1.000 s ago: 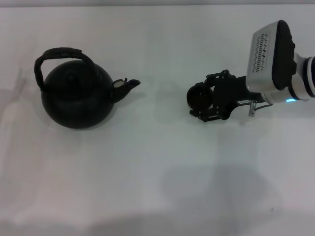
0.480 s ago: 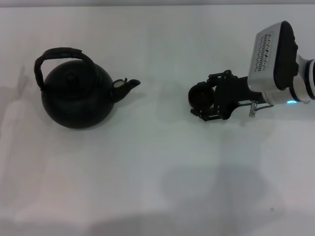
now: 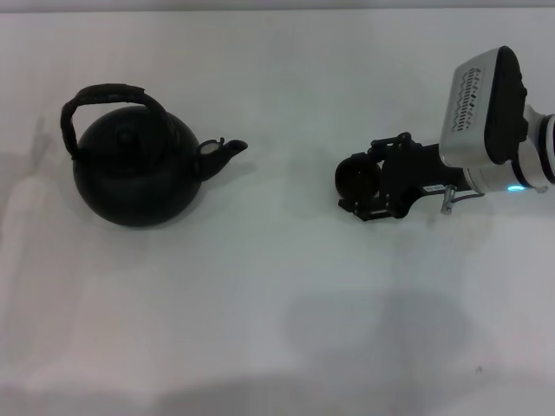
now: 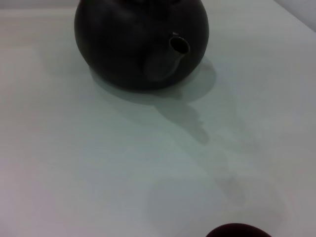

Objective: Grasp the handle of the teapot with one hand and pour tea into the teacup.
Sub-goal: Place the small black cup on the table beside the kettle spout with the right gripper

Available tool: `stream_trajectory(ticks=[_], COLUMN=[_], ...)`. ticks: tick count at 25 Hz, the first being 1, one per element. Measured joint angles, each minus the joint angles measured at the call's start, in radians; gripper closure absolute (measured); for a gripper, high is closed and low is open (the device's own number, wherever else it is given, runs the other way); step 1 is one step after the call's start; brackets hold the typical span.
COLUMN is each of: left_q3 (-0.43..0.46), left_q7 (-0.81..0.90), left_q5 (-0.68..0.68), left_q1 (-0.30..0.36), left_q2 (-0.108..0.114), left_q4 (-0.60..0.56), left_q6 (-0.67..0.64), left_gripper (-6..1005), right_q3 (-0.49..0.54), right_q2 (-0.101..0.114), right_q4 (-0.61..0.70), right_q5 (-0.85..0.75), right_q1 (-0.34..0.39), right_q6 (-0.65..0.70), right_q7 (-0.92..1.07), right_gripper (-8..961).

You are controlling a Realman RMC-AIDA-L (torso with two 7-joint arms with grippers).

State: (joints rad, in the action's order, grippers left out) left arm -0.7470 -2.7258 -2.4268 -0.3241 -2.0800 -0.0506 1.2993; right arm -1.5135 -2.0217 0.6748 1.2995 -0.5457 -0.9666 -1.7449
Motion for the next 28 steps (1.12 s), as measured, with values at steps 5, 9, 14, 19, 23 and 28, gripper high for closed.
stream_trajectory(ticks=[5,9,14,19,23,28], left_q3=[0.0,0.0,0.0,0.0,0.0,0.0], left_q7=[0.0,0.0,0.0,0.0,0.0,0.0], left_q5=[0.0,0.0,0.0,0.0,0.0,0.0], left_q1=[-0.001,-0.001,-0.003,-0.003,-0.003,0.0], left_q2=[0.0,0.0,0.0,0.001,0.002,0.002], left_q4=[0.0,0.0,-0.001,-0.002,-0.003,-0.004], left_q6=[0.0,-0.002,-0.012,-0.013,-0.014,-0.014], left_gripper=[126,126,126,127,127,127], right_q3=[0.002,0.0,0.0,0.0,-0.001,0.003], right_q2=[-0.001,-0.001,-0.001,0.0,0.003,0.006], right_q4=[-0.002,-0.004,-0.009,-0.013,-0.013,-0.005], right_q5=[0.001,0.01,0.013,0.022,0.053,0.074], right_q1=[0.001,0.001,0.001,0.001,0.002,0.008], right_q6=[0.0,0.001,-0.002,-0.008,-0.019,-0.045], right_q7=[0.0,-0.008,-0.018,-0.029,-0.038,-0.044], right_gripper=[225,224,223,190,130,87])
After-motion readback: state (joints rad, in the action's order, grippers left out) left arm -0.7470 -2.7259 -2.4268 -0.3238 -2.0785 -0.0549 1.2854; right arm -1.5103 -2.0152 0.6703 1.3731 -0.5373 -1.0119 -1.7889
